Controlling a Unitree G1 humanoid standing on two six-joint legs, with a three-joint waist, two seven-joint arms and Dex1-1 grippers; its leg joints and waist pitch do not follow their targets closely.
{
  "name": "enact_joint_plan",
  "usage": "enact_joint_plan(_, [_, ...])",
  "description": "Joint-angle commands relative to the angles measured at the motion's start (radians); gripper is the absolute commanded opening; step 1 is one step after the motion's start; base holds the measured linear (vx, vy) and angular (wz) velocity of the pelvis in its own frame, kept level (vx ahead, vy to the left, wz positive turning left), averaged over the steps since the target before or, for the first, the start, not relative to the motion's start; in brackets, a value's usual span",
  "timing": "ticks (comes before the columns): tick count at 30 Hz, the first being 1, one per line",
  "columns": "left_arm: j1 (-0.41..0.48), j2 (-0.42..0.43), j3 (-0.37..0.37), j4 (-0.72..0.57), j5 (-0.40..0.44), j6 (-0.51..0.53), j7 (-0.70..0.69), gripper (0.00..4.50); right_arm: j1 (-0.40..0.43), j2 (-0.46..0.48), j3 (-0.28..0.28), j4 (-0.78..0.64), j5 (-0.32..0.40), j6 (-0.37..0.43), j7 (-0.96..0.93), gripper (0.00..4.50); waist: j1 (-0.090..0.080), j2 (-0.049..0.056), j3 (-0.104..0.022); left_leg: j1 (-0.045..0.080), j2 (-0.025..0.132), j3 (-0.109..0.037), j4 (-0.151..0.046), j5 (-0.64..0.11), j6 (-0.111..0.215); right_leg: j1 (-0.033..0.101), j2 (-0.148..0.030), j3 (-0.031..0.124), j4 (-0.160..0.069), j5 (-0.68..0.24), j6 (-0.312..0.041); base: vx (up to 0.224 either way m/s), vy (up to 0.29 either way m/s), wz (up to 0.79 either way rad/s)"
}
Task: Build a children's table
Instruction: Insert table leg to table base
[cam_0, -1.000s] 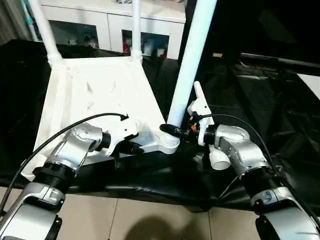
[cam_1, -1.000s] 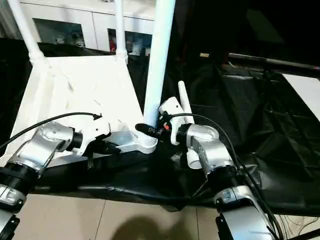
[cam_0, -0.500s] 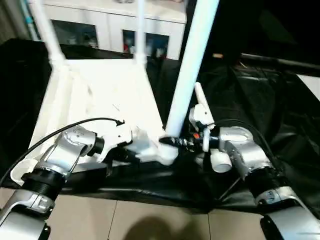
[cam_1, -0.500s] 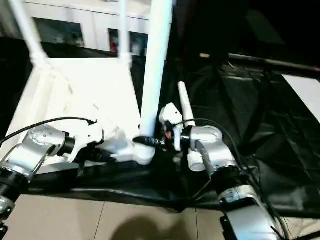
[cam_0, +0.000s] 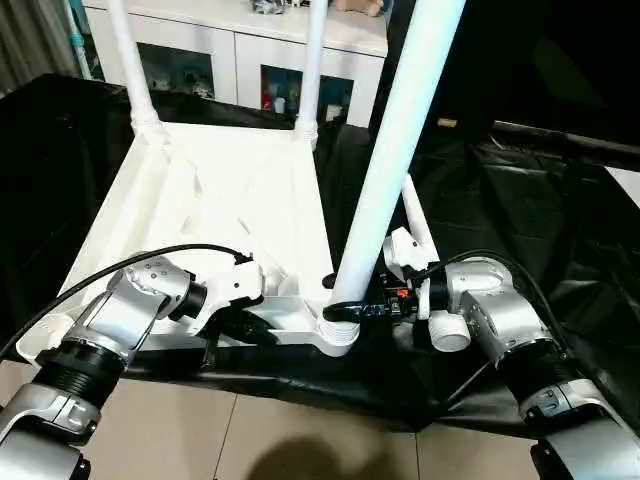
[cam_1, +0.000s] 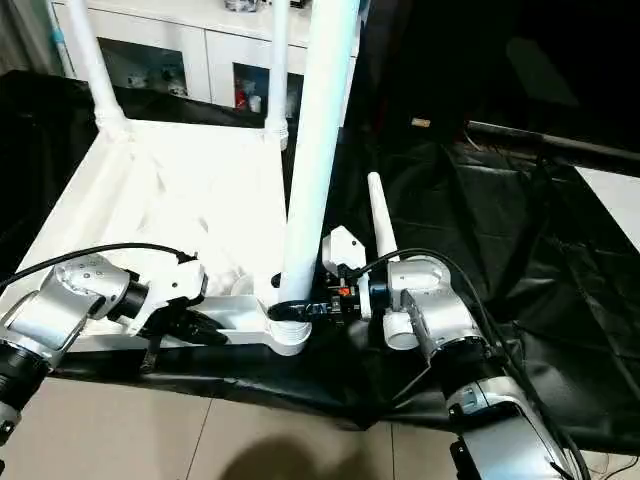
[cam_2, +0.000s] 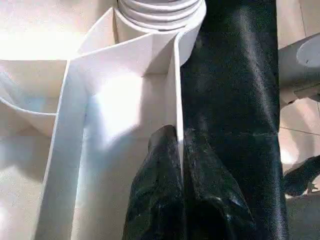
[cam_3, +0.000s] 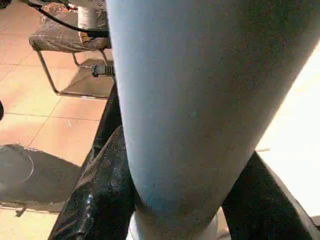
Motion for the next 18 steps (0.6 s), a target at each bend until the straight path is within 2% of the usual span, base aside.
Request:
enact_joint_plan(1, [-0.028,-0.020,-0.027,-0.053,-0.042,-0.048,-0.104,0.00,0.067,-0.026,0.080,0.132,-0.127,0.032,-0.041,1.85,-0.004,0.033,-0.039,0.010,0.056,-0.019,-0.085,-0.294,-0.007,0.030,-0.087,0.045,-0.084,-0.254,-0.226,0.000,0.000,0.00])
enact_joint_plan(5, [-0.031,-0.020,-0.029,-0.051,-0.042,-0.045,-0.088,0.00,0.065,-0.023,0.077,0.142,-0.127,0.029,-0.058,1.85,-0.005,0.033,-0.037,0.011,0.057,-0.020,-0.086,-0.315,-0.010,0.028,-0.088,0.045,-0.087,-0.287,-0.220,0.000,0.000,0.00])
enact_joint_plan(6, [-0.049,-0.041,-0.019,-0.002,-0.009,-0.058,-0.004,0.00,0.039,0.000,0.050,0.210,-0.151,0.029,-0.206,1.85,-0.007,0.032,-0.035,0.012,0.057,-0.020,-0.087,-0.324,-0.011,0.026,-0.089,0.045,-0.089,-0.306,-0.219,0.000,0.000,0.00])
enact_joint_plan(7, [-0.049,-0.041,-0.019,-0.002,-0.009,-0.058,-0.004,0.00,0.039,0.000,0.050,0.210,-0.151,0.029,-0.206,1.85,-0.008,0.034,-0.033,0.013,0.057,-0.021,-0.087,-0.334,-0.015,0.022,-0.089,0.044,-0.091,-0.328,-0.216,0.000,0.000,0.00])
enact_joint_plan(8, [-0.061,-0.056,-0.010,0.031,0.009,-0.061,0.048,0.00,0.022,0.014,0.032,0.253,-0.164,0.026,-0.303,1.85,-0.009,0.032,-0.030,0.020,0.055,-0.023,-0.086,-0.379,-0.026,0.017,-0.091,0.042,-0.101,-0.413,-0.196,0.000,0.000,0.00])
enact_joint_plan(9, [-0.073,-0.070,-0.001,0.061,0.023,-0.049,0.099,0.00,0.007,0.027,0.014,0.289,-0.170,0.026,-0.385,1.85,-0.015,0.032,-0.022,0.024,0.054,-0.028,-0.087,-0.432,-0.040,0.010,-0.092,0.039,-0.108,-0.512,-0.171,0.000,0.000,0.00])
enact_joint_plan(10, [-0.091,-0.099,0.024,0.103,0.022,-0.022,0.165,0.00,-0.010,0.047,-0.016,0.331,-0.162,0.040,-0.483,1.85,-0.019,0.032,-0.018,0.025,0.052,-0.032,-0.088,-0.460,-0.046,0.008,-0.093,0.035,-0.114,-0.573,-0.151,0.000,0.000,0.00])
enact_joint_plan(11, [-0.094,-0.103,0.028,0.109,0.022,-0.018,0.175,0.00,-0.012,0.050,-0.021,0.336,-0.160,0.043,-0.496,1.85,-0.025,0.037,-0.012,0.043,0.049,-0.039,-0.084,-0.526,-0.057,-0.003,-0.094,0.017,-0.133,-0.694,-0.106,-0.081,0.010,-0.10])
enact_joint_plan(12, [-0.113,-0.135,0.054,0.145,0.014,0.018,0.234,0.00,-0.028,0.073,-0.055,0.375,-0.144,0.064,-0.592,1.85,-0.036,0.032,-0.018,0.037,0.048,-0.047,-0.085,-0.540,-0.058,0.011,-0.101,0.001,-0.141,-0.734,-0.069,-0.084,0.034,-0.17])
enact_joint_plan(13, [-0.115,-0.138,0.057,0.148,0.013,0.022,0.239,0.00,-0.030,0.076,-0.059,0.380,-0.141,0.066,-0.603,1.85,-0.041,0.035,-0.020,0.032,0.048,-0.053,-0.089,-0.548,-0.059,0.019,-0.102,-0.011,-0.144,-0.728,-0.062,-0.084,0.034,-0.17])
enact_joint_plan(14, [-0.122,-0.151,0.063,0.156,0.011,0.038,0.259,0.00,-0.037,0.088,-0.071,0.394,-0.135,0.074,-0.645,1.85,-0.049,0.040,-0.024,0.017,0.057,-0.064,-0.103,-0.559,-0.061,0.039,-0.109,-0.023,-0.138,-0.675,-0.063,-0.043,0.054,-0.23])
enact_joint_plan(15, [-0.128,-0.162,0.067,0.161,0.012,0.054,0.279,0.00,-0.043,0.099,-0.081,0.406,-0.130,0.079,-0.687,1.85,-0.057,0.050,-0.023,0.016,0.062,-0.072,-0.110,-0.595,-0.067,0.041,-0.110,-0.029,-0.137,-0.600,-0.089,-0.030,0.053,-0.20])
enact_joint_plan(16, [-0.134,-0.173,0.071,0.164,0.013,0.073,0.299,0.00,-0.049,0.109,-0.090,0.417,-0.126,0.085,-0.727,1.85,-0.064,0.050,-0.021,0.017,0.063,-0.073,-0.112,-0.625,-0.066,0.040,-0.110,-0.037,-0.140,-0.557,-0.108,-0.030,0.053,-0.20])
enact_joint_plan(17, [-0.145,-0.197,0.077,0.166,0.019,0.121,0.342,0.00,-0.062,0.128,-0.109,0.442,-0.117,0.093,-0.812,1.85,-0.064,0.051,-0.019,0.024,0.062,-0.072,-0.111,-0.642,-0.064,0.035,-0.111,-0.040,-0.144,-0.560,-0.109,0.000,0.000,0.00])
enact_joint_plan(18, [-0.153,-0.213,0.080,0.167,0.023,0.155,0.372,0.00,-0.070,0.141,-0.122,0.458,-0.111,0.098,-0.870,1.85,-0.069,0.047,-0.013,0.037,0.059,-0.068,-0.105,-0.668,-0.066,0.022,-0.112,-0.046,-0.154,-0.601,-0.104,0.000,0.000,0.00])
